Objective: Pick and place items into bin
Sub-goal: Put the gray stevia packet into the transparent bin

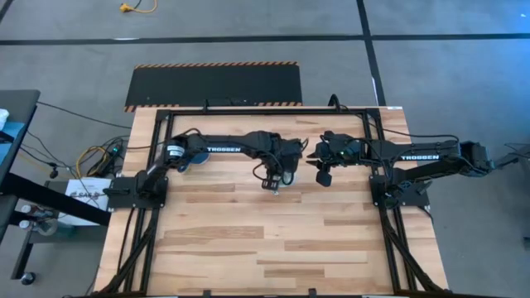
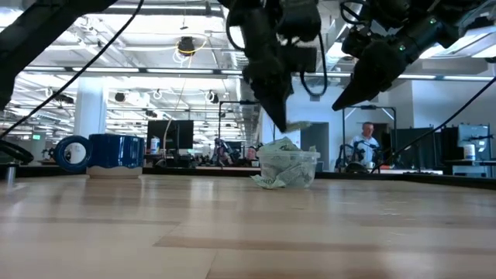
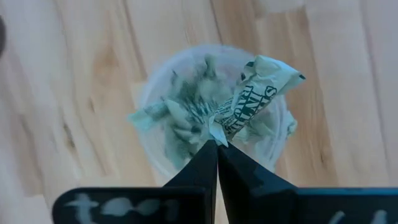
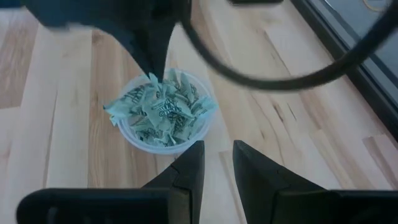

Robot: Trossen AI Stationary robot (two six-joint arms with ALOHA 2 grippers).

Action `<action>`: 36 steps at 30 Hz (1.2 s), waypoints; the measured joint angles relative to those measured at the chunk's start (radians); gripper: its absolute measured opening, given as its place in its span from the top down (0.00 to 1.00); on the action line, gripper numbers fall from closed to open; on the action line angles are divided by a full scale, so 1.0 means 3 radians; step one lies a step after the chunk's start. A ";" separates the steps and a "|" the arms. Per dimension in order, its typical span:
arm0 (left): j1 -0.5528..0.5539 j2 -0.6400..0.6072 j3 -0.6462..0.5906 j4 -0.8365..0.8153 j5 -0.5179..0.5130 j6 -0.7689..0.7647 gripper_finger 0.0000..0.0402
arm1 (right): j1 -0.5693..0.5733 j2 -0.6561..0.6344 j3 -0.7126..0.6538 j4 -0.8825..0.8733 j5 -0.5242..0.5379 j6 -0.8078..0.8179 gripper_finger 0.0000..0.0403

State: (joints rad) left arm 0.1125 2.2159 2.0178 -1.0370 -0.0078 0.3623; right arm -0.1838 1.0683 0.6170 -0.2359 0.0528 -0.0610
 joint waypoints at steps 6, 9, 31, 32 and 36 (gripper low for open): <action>-0.0011 0.0183 -0.0019 0.0033 -0.0245 0.0001 1.00 | 0.0000 0.0000 0.0000 -0.0027 0.0000 0.0000 0.81; -0.0008 0.0257 -0.0020 0.0038 -0.0285 0.0016 1.00 | -0.0001 0.0000 0.0000 -0.0047 -0.0001 0.0002 0.81; -0.0011 0.0262 0.0006 -0.0008 -0.0285 0.0103 0.93 | -0.0001 0.0000 0.0000 -0.0045 0.0000 0.0002 0.81; -0.0011 0.0261 0.0006 -0.0010 -0.0285 0.0103 0.91 | -0.0001 0.0000 0.0000 -0.0045 0.0000 0.0002 0.81; -0.0012 0.0260 0.0006 -0.0017 -0.0287 0.0095 0.84 | -0.0001 0.0000 0.0000 -0.0045 0.0000 0.0002 0.81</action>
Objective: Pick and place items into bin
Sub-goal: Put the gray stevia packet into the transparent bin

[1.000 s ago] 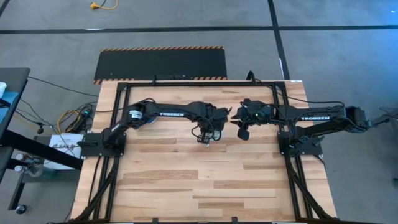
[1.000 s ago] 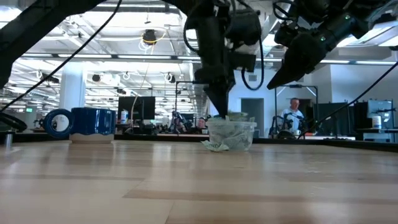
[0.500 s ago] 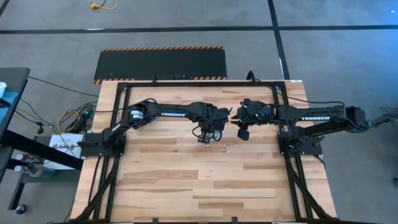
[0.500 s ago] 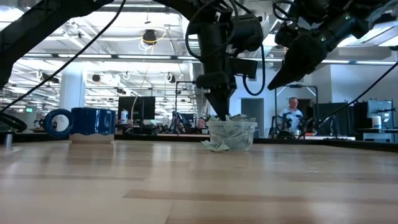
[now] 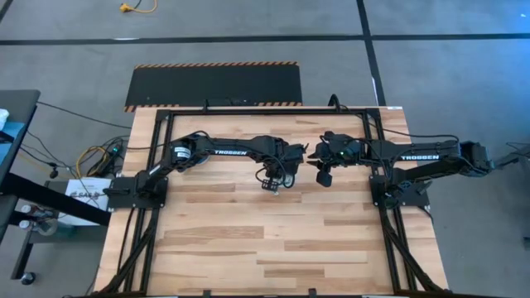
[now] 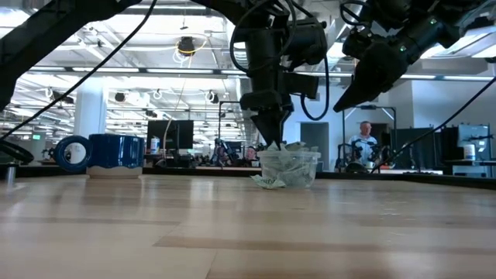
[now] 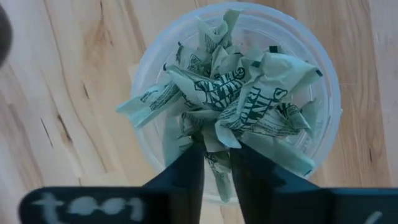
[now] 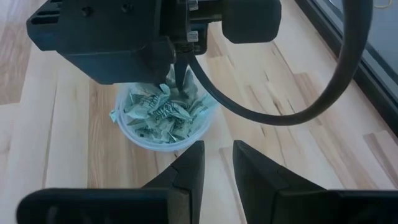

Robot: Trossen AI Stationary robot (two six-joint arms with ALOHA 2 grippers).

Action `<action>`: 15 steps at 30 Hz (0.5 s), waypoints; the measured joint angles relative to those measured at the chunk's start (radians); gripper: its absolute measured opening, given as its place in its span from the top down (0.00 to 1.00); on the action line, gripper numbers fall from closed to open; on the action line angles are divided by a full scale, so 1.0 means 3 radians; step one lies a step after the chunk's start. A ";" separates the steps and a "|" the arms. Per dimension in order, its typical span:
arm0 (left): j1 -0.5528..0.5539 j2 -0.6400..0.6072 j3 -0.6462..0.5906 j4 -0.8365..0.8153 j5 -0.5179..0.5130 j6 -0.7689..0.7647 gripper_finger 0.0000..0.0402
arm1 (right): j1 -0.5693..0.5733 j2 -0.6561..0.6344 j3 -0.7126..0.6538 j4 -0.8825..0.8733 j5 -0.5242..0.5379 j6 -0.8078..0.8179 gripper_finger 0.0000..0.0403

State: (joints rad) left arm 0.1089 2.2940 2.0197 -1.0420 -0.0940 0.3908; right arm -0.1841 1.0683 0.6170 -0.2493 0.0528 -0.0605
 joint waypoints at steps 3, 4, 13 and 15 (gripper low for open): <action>0.0000 0.0000 0.0000 0.0000 -0.0001 -0.0019 0.78 | 0.0001 0.0000 0.0000 0.0000 0.0000 0.0000 0.81; 0.0000 0.0000 0.0000 -0.0003 -0.0001 -0.0023 0.77 | 0.0001 0.0000 0.0000 0.0000 0.0000 0.0000 0.81; 0.0000 -0.0009 0.0302 -0.0344 0.0000 -0.0161 0.69 | 0.0000 0.0000 0.0000 0.0000 0.0000 0.0000 0.81; 0.0000 -0.0016 0.0391 -0.0348 -0.0001 -0.0167 0.69 | 0.0001 0.0000 0.0000 0.0000 0.0000 0.0003 0.81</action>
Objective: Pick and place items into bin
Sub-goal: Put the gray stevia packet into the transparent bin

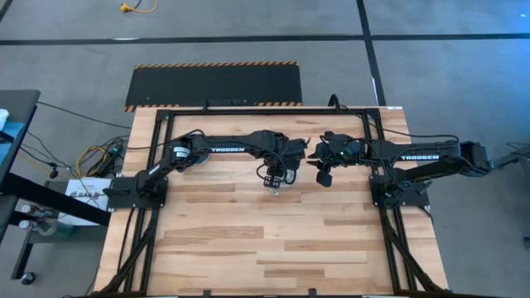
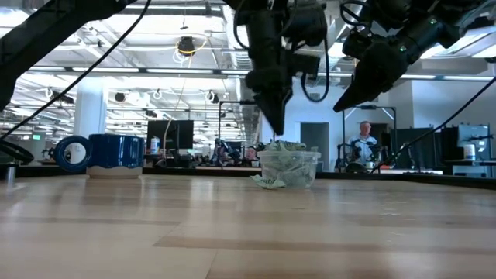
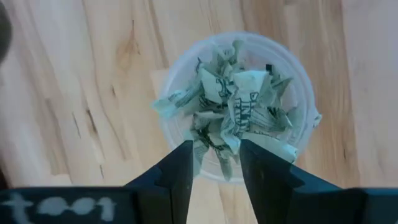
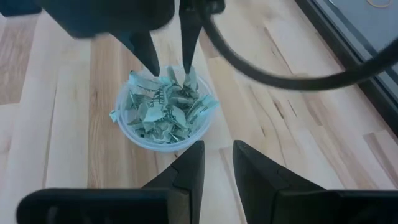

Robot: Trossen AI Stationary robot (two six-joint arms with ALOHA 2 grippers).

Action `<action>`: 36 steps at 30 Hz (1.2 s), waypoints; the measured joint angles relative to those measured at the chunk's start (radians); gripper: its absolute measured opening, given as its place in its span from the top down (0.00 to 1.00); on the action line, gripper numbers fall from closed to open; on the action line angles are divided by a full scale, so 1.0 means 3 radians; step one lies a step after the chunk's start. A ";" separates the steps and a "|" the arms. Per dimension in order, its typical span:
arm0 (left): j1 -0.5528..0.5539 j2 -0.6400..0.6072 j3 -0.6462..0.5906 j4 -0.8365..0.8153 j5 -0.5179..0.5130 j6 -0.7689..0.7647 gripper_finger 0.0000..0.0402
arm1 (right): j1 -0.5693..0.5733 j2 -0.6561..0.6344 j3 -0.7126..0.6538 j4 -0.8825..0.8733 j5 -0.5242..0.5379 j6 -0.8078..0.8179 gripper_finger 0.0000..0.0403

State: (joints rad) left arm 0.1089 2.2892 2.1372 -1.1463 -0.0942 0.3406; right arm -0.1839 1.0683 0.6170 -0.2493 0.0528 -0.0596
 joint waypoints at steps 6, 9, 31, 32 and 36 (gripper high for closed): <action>0.0000 0.0006 0.0190 -0.0324 0.0001 -0.0100 0.69 | 0.0001 0.0000 0.0000 -0.0020 0.0000 -0.0001 0.81; 0.0000 0.0006 0.0288 -0.0662 0.0001 -0.0227 0.69 | -0.0001 0.0000 0.0000 -0.0021 -0.0003 0.0000 0.81; 0.0098 -0.0306 0.0365 -0.1413 0.0293 -0.0514 0.69 | 0.1690 0.0000 -0.0009 -0.0444 0.1014 0.1806 0.81; 0.0110 -0.0352 0.0365 -0.1395 0.0289 -0.0531 0.69 | 0.1878 -0.0001 -0.0038 -0.0347 0.1302 0.1885 0.81; 0.0128 -0.0576 0.0365 -0.1284 0.0287 -0.0569 0.69 | 0.2515 0.0000 -0.0354 0.0378 0.1995 0.2029 0.81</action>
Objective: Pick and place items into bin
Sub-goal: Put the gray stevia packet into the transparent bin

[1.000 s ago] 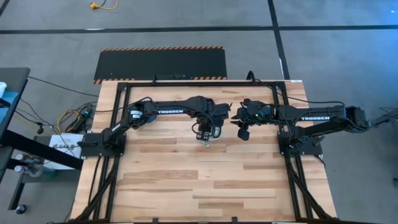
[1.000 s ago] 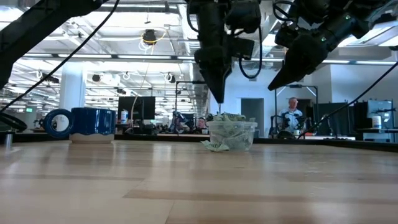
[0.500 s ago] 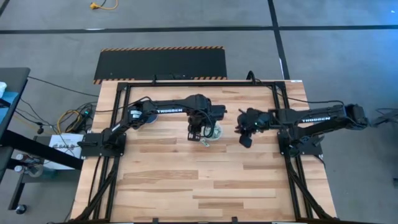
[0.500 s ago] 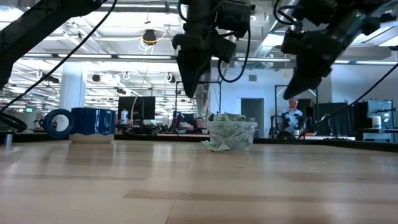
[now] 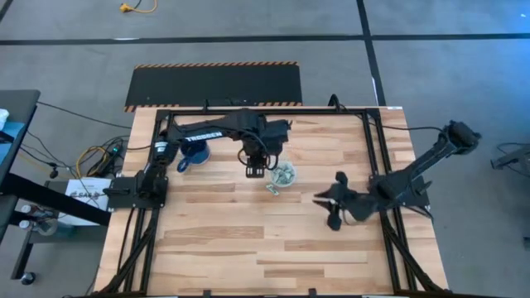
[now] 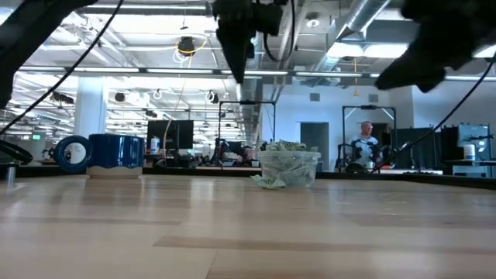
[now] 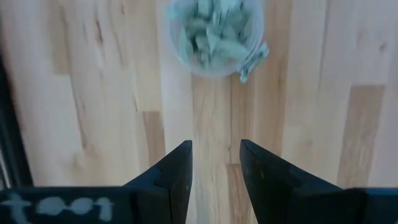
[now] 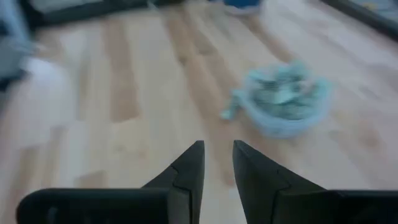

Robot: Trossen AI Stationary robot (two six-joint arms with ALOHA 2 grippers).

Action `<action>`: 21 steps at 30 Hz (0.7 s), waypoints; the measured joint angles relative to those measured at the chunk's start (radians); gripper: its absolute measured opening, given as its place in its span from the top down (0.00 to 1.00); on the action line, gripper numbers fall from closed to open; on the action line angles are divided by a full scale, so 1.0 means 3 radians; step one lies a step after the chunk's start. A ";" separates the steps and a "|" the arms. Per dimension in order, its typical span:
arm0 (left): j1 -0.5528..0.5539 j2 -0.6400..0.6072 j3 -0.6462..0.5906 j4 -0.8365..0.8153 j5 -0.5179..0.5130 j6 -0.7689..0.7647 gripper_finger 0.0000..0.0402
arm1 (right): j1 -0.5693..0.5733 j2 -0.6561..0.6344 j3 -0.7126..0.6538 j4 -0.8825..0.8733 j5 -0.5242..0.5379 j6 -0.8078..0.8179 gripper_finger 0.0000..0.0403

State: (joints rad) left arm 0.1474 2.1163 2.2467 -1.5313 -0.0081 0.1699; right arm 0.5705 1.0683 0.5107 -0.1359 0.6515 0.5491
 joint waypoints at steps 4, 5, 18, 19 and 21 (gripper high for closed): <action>-0.0003 -0.0173 0.0000 0.0179 0.0004 0.0003 0.69 | 0.0230 0.0038 -0.0355 0.0636 0.0108 0.0326 0.81; -0.0003 -0.0214 0.0000 0.0224 0.0005 0.0004 0.69 | 0.0231 0.0073 -0.0421 0.0744 0.0110 0.0369 0.81; -0.0014 -0.0631 -0.0815 0.1010 0.0366 0.0038 0.69 | -0.0055 0.1549 -0.0473 0.2234 0.0105 0.0254 0.81; -0.0012 -0.0693 -0.0954 0.1136 0.0365 0.0037 0.69 | -0.0085 0.1684 -0.0451 0.2364 0.0103 0.0235 0.81; -0.0011 -0.0844 -0.1256 0.1375 0.0365 0.0036 0.69 | -0.0159 0.1934 -0.0389 0.2598 0.0100 0.0237 0.81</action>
State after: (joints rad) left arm 0.1442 1.8631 1.8698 -1.1188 0.1013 0.1808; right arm 0.5228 1.6484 0.3939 0.6434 0.6816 0.6201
